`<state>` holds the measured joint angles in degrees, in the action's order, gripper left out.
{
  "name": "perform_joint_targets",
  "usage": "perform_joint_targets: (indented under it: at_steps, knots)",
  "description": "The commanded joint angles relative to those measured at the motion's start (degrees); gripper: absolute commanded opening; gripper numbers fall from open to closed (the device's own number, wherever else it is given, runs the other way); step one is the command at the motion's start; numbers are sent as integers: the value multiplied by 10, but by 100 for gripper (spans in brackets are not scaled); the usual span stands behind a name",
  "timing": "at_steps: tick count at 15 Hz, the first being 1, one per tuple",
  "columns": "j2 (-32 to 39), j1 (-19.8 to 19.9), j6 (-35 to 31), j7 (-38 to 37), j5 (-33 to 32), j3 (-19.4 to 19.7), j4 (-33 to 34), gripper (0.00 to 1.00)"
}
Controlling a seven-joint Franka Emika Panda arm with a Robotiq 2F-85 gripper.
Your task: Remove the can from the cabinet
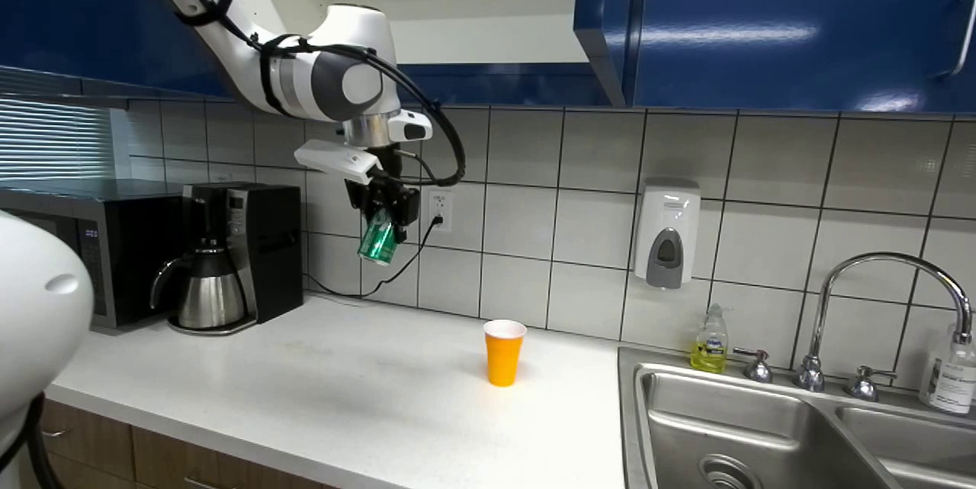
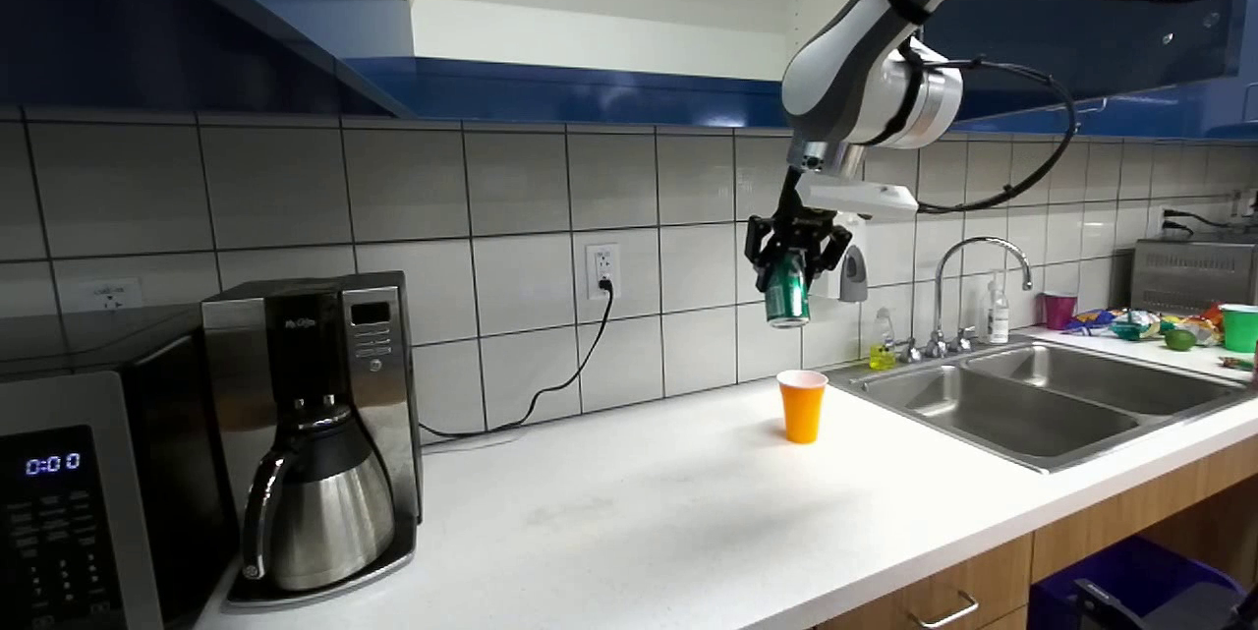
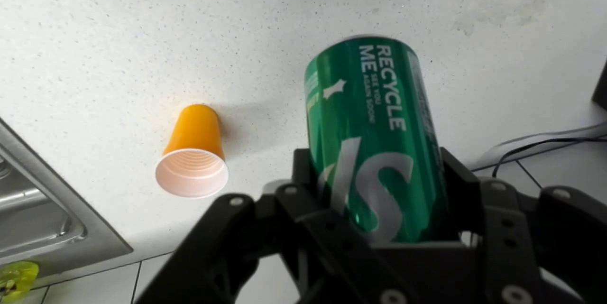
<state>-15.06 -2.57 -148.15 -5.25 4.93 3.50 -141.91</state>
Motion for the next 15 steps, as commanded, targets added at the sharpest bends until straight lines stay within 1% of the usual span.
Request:
perform_joint_targets:
  at_steps: [1,8,15]
  knots:
    - [35,2,-29,24,20,-6,7,38]
    - [100,3,-84,38,40,-8,4,38]
    - [163,7,-145,82,102,-18,-2,38]
